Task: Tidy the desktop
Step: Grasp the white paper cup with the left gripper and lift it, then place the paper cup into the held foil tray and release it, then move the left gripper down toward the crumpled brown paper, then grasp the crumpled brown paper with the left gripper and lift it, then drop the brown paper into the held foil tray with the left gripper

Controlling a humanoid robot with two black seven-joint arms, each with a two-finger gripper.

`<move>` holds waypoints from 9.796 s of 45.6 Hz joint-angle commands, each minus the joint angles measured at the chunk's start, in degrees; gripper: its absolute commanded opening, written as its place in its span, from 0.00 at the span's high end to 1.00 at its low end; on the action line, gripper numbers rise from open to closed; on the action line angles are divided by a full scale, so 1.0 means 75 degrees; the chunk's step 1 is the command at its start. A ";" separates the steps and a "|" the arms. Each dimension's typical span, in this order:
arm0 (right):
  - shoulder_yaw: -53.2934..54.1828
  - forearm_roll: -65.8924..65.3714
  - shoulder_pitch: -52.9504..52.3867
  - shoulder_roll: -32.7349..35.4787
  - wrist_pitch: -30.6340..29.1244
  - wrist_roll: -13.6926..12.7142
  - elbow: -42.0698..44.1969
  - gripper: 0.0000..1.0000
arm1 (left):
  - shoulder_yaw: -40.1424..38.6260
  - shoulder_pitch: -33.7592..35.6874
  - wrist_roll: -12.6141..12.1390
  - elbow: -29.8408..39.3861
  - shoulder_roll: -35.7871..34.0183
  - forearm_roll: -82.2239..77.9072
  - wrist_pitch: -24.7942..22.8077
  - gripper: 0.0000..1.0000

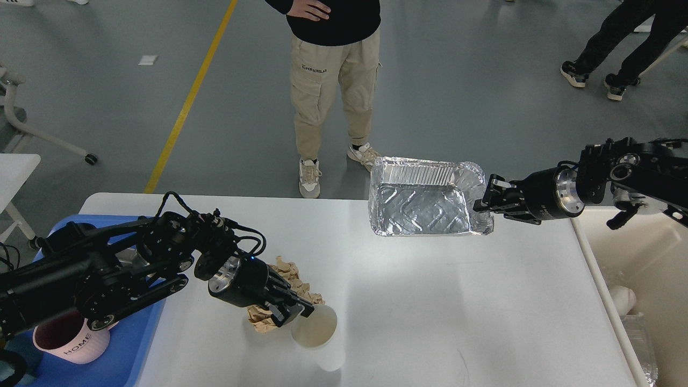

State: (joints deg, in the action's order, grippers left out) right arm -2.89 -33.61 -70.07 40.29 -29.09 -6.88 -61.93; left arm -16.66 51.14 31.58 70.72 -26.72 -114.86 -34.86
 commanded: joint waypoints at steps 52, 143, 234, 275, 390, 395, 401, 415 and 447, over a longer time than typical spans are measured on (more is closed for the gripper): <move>-0.0001 -0.0030 -0.0150 -0.0016 -0.0012 -0.0009 -0.0192 1.00 | -0.1600 0.3411 -0.0097 -0.2936 0.1452 0.2166 -0.0298 0.95; 0.0034 -0.0019 -0.0208 0.0277 -0.0012 -0.0009 -0.0403 1.00 | 0.0275 0.2430 -0.2746 -0.3504 -0.0055 0.6373 0.0021 0.03; 0.0069 -0.0007 -0.0185 0.0324 -0.0012 -0.0009 -0.0509 1.00 | -0.1051 -0.1335 -0.3180 -0.0324 -0.3201 0.5905 0.0899 0.03; 0.0257 -0.0007 -0.0232 0.0757 -0.0012 -0.0009 -0.0813 1.00 | 0.1201 -0.0127 -0.2125 -0.2867 0.1218 0.2119 0.1203 0.06; 0.0233 -0.0347 0.0190 0.1003 0.0035 -0.0032 -0.1048 1.00 | -0.2256 0.1407 0.0020 0.0005 -0.2181 0.4159 0.0829 0.95; 0.0257 -0.0347 0.0178 0.1015 0.0035 -0.0032 -0.1106 1.00 | -0.1929 0.2133 -0.0051 -0.0639 -0.1467 0.4053 0.0547 0.94; 0.0257 -0.0347 0.0143 0.1003 0.0035 -0.0032 -0.1142 1.00 | -0.1074 0.3094 -0.0039 -0.1529 -0.0553 0.4041 0.0500 0.94; 0.0292 -0.0347 0.0120 0.1015 0.0035 -0.0032 -0.1165 1.00 | -0.0065 0.3927 -0.0039 -0.2878 0.1241 0.4006 0.0559 0.93; 0.0362 -0.0335 0.0096 0.1273 0.0035 -0.0021 -0.1353 1.00 | 0.0639 0.3810 -0.0062 -0.3781 0.2835 0.4018 0.0828 0.89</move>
State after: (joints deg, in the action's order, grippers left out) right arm -0.37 -36.12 -69.33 49.54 -28.83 -7.12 -71.94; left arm -12.62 80.08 31.20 42.75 -6.36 -84.82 -29.31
